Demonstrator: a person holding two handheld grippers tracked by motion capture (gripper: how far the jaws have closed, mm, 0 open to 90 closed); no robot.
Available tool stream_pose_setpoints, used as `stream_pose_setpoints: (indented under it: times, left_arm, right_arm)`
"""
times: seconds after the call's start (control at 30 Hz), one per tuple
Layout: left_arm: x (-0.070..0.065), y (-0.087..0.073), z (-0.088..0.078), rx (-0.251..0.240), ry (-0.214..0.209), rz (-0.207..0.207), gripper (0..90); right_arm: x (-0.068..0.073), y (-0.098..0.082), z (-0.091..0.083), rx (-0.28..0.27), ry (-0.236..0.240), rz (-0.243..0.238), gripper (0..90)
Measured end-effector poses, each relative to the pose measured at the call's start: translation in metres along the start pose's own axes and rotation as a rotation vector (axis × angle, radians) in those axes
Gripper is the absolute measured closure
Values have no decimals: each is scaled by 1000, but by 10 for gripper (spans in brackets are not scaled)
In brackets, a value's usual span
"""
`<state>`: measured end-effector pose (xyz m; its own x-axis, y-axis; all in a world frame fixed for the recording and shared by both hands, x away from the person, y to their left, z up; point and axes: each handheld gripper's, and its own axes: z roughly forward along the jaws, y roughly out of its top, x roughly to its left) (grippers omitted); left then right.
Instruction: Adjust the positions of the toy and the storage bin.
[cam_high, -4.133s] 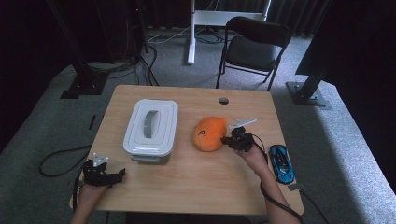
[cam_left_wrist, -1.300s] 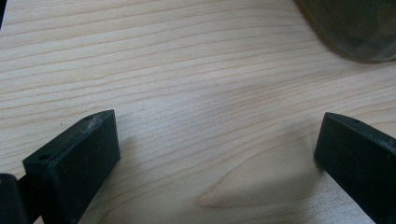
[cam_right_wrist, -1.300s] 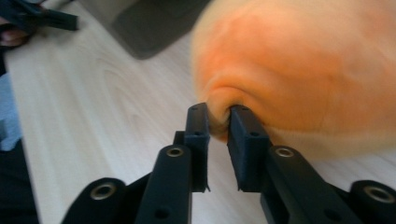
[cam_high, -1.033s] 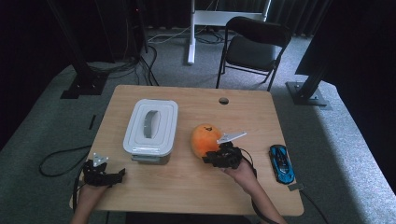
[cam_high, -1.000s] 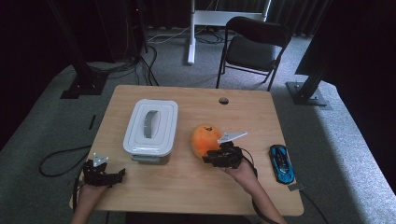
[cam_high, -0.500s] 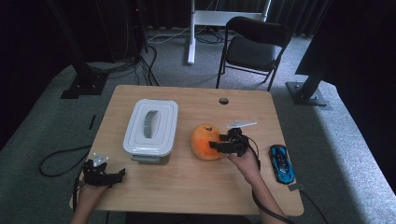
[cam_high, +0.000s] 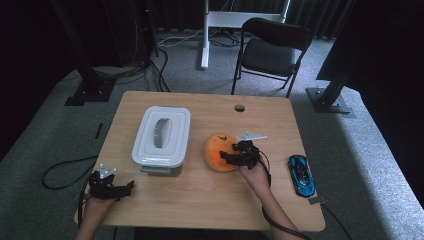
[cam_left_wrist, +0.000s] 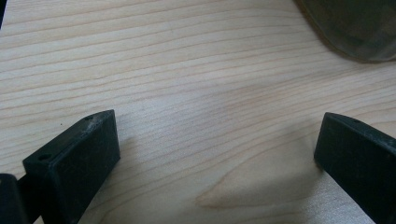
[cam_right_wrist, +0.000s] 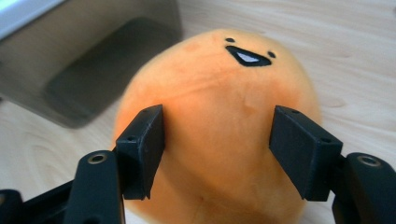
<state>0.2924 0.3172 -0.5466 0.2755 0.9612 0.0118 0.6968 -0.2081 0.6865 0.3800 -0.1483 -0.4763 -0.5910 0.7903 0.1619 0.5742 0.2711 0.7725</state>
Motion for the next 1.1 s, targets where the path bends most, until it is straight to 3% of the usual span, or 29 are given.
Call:
stream_pose_setpoints:
  times: [0.17, 0.2, 0.53, 0.63, 0.9, 1.1]
  left_arm:
    - [0, 0, 0, 0, 0, -1, 5]
    - [0, 0, 0, 0, 0, -2, 5]
    - [0, 0, 0, -1, 0, -1, 5]
    - [0, 0, 0, -1, 0, -1, 5]
    - [0, 0, 0, 0, 0, -2, 5]
    - [0, 0, 0, 0, 0, -1, 5]
  right_arm:
    - [-1, -5, 3, -4, -11, -11, 325]
    - [-3, -7, 6, 15, 18, 15, 308]
    - [-1, -8, 10, 47, 38, 29, 311]
    - [2, -9, 11, 49, 47, 11, 435]
    - [11, 0, 5, 74, -6, -39, 725]
    - [9, 4, 0, 64, -22, -46, 753]
